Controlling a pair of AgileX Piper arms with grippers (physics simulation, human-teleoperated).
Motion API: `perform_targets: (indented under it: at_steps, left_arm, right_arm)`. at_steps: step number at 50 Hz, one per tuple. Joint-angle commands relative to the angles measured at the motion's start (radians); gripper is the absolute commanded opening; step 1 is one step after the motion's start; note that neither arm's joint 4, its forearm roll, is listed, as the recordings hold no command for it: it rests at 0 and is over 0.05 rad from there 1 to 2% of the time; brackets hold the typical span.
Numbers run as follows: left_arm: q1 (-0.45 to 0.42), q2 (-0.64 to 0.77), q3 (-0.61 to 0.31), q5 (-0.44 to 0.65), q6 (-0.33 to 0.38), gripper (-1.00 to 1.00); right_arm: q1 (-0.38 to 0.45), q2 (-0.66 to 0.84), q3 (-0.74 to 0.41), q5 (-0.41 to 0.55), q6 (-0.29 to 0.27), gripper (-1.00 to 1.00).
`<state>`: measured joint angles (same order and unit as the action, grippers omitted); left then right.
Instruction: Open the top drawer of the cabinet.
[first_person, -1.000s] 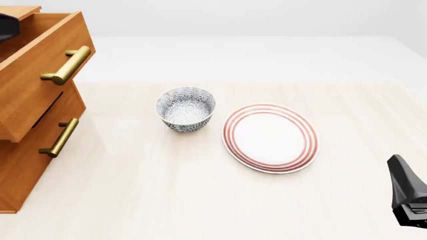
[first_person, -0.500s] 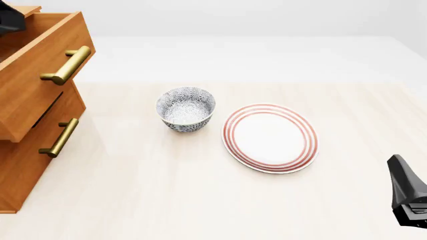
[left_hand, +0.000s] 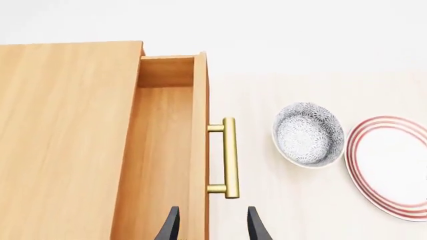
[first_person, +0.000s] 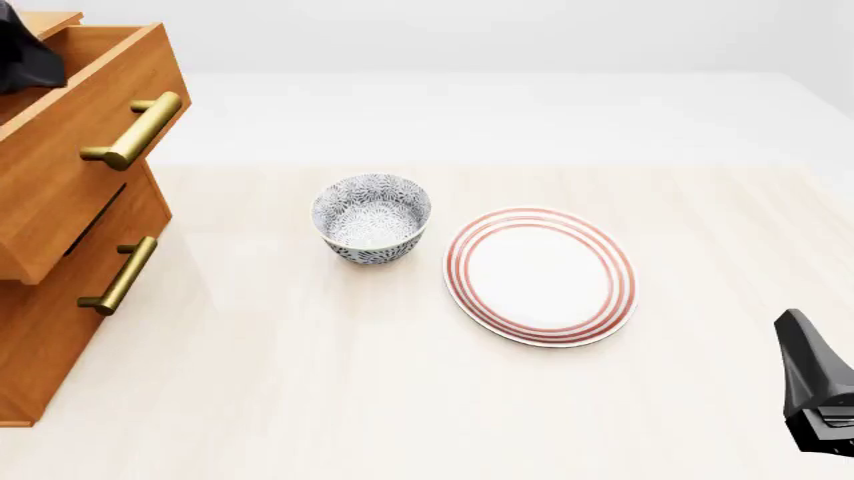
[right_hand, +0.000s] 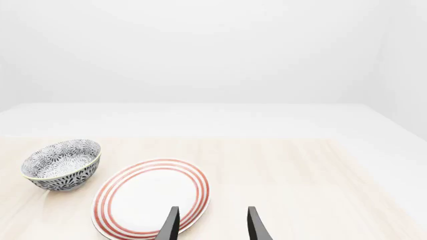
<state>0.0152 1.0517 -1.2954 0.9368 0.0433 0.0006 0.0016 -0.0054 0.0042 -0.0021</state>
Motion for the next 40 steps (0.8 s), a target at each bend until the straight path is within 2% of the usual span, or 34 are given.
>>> perform_targets:
  at_steps: [1,26,40]
  left_arm:
    - [0.002,0.026,-0.008,0.028,-0.022,1.00]
    - [-0.001,0.035,0.051,-0.036,-0.073,1.00]
    - [0.022,0.034,0.101,-0.066,-0.067,1.00]
  right_arm:
    - [0.000,0.000,0.001,-0.001,0.000,1.00]
    - [0.000,0.000,0.001,-0.001,0.000,1.00]
    - [0.000,0.000,0.001,-0.001,0.000,1.00]
